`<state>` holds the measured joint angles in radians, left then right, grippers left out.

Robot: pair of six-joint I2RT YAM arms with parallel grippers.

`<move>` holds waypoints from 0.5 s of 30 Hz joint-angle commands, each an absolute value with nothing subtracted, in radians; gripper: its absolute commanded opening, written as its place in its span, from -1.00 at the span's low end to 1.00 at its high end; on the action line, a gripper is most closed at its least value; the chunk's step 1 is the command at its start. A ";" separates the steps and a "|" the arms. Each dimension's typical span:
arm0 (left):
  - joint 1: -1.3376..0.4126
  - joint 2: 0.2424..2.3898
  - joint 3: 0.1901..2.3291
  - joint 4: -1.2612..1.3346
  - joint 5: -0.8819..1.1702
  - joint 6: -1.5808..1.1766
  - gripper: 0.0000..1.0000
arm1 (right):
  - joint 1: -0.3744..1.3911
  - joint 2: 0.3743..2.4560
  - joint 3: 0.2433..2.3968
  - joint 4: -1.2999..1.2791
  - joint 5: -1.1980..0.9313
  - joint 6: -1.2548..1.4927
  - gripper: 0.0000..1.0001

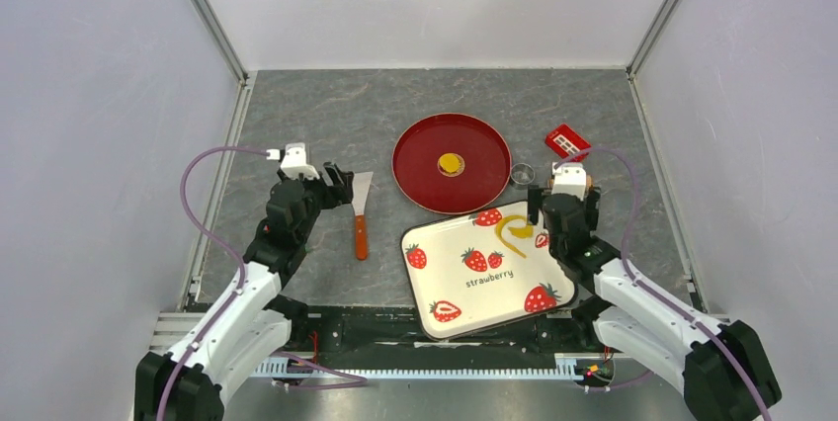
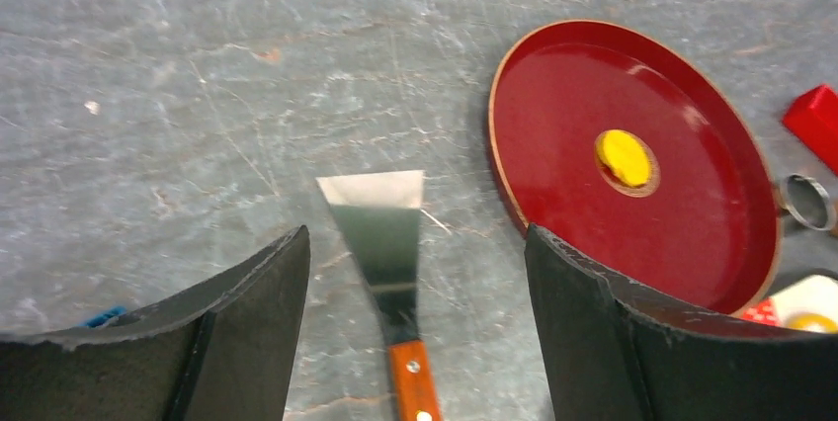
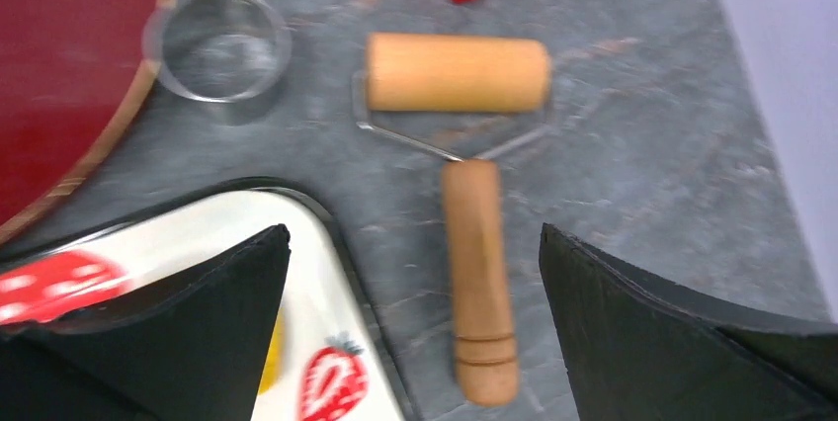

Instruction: Roll out the dumpling wrappers from the dough

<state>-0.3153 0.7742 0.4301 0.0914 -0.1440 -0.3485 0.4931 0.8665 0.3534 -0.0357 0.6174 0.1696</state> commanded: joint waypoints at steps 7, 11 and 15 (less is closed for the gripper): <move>-0.310 0.845 0.302 0.347 -0.380 -0.149 0.65 | 0.470 0.878 -0.023 0.704 0.928 -0.075 0.96; -0.311 0.901 0.273 0.465 -0.477 -0.077 0.65 | 0.458 0.983 -0.078 0.925 0.923 -0.161 0.96; -0.311 0.968 0.199 0.641 -0.526 -0.063 0.65 | 0.436 1.093 -0.118 1.112 0.898 -0.216 0.96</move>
